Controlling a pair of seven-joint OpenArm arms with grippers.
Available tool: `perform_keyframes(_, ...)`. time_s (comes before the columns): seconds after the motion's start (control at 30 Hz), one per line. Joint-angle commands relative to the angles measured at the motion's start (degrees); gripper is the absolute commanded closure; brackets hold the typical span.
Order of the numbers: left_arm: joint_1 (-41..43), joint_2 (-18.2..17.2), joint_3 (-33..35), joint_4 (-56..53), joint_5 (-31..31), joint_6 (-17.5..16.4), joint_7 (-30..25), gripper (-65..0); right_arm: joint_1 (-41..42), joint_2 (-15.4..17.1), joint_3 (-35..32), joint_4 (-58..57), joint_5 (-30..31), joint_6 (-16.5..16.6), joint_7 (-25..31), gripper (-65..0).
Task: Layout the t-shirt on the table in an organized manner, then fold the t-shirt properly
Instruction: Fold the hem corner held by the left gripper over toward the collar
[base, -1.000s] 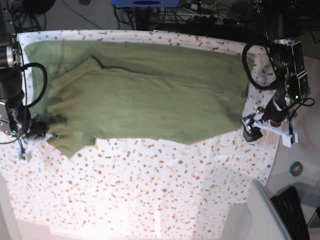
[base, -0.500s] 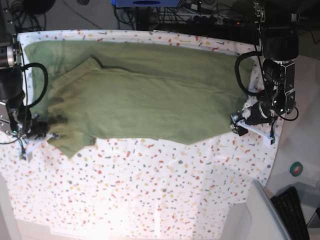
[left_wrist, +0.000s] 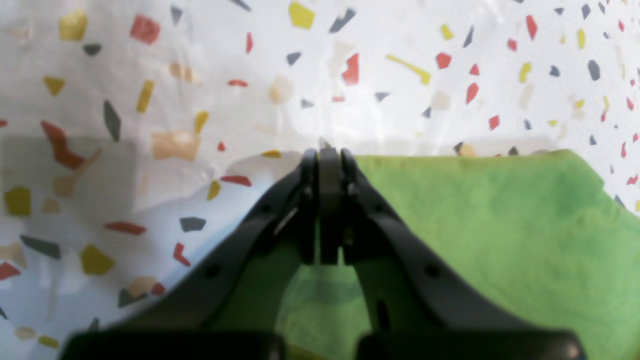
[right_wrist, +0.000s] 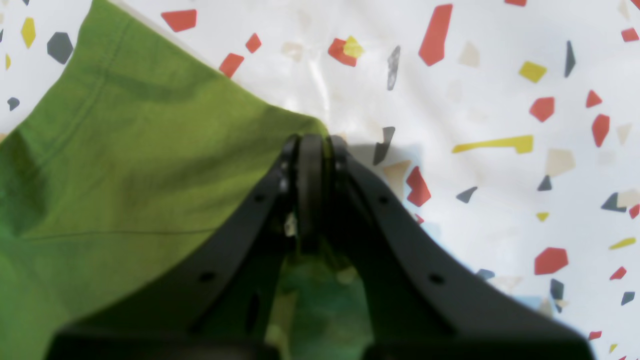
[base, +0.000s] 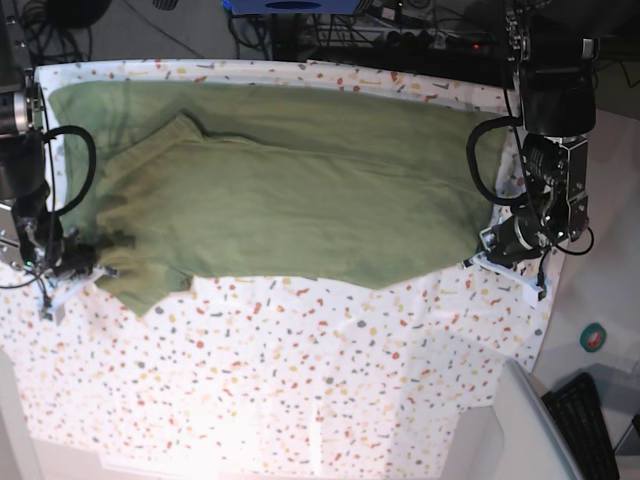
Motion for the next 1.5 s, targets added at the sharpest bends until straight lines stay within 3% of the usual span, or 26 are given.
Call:
perform_keyframes(0.0, -0.9, -1.0, 0.0, 2.1, -0.3, -0.4, -0.8, 0.0, 1.2, 0.5, 0.1, 0.3, 0.1, 0.2, -0.3, 0.0)
perform_keyframes(0.23, 5.6, -1.2, 0.4, 14.6, 1.4, -0.4, -0.7, 0.0, 1.3, 0.5, 0.2, 0.4, 0.1, 0.2, -0.4, 0.0)
perform_keyframes(0.77, 26.5, -0.9, 17.9, 46.3, 38.8, -0.3, -0.7, 0.0, 1.3, 0.5, 0.2, 0.4, 0.1, 0.2, -0.4, 0.0)
perform_keyframes(0.97, 32.3, -1.0, 25.9, 49.2, 50.8, -0.3, -0.8, 0.0, 1.3, 0.5, 0.2, 0.4, 0.1, 0.2, -0.4, 0.0)
perform_keyframes(1.17, 35.7, -1.1, 28.8, 48.9, 55.2, -0.3, -0.8, 0.0, 1.3, 0.5, 0.2, 0.4, 0.1, 0.2, -0.4, 0.0)
perform_keyframes(1.47, 37.2, -1.1, 29.2, 48.4, 55.2, -0.3, -0.7, -0.2, 1.3, 0.5, 0.2, 0.3, 0.1, 0.2, -0.4, 0.0)
